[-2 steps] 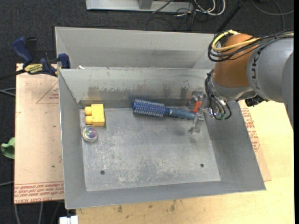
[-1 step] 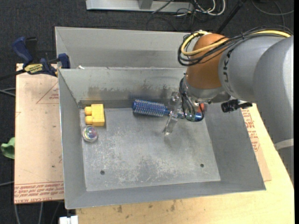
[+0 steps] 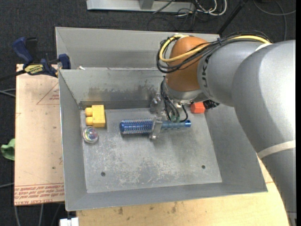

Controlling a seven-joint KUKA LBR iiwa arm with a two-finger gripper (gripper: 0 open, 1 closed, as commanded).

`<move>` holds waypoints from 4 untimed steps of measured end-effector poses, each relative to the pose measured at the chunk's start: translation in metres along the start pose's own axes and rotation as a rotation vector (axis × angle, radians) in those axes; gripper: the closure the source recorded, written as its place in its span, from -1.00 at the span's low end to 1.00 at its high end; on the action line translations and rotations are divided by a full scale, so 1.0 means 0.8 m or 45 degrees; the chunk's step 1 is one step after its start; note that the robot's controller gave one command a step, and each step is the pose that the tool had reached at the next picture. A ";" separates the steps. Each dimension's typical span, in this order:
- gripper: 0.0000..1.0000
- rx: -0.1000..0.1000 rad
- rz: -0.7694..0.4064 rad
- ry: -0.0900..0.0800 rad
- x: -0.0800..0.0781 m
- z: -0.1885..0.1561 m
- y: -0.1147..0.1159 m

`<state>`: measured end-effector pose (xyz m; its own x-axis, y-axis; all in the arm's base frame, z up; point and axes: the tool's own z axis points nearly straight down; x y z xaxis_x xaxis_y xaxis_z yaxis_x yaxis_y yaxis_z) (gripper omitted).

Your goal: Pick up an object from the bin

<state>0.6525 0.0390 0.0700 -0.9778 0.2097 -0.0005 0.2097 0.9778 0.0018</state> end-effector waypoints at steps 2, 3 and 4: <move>1.00 0.001 -0.002 -0.005 -0.001 -0.001 0.001; 1.00 0.002 -0.004 -0.003 -0.002 -0.015 0.001; 1.00 -0.001 -0.006 -0.009 -0.004 -0.089 0.002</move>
Offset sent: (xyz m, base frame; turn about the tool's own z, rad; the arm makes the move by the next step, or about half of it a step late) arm 0.0000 0.0000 0.0000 0.0000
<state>0.6559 0.0399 0.1409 -0.9787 0.2050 -0.0073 0.2050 0.9788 0.0025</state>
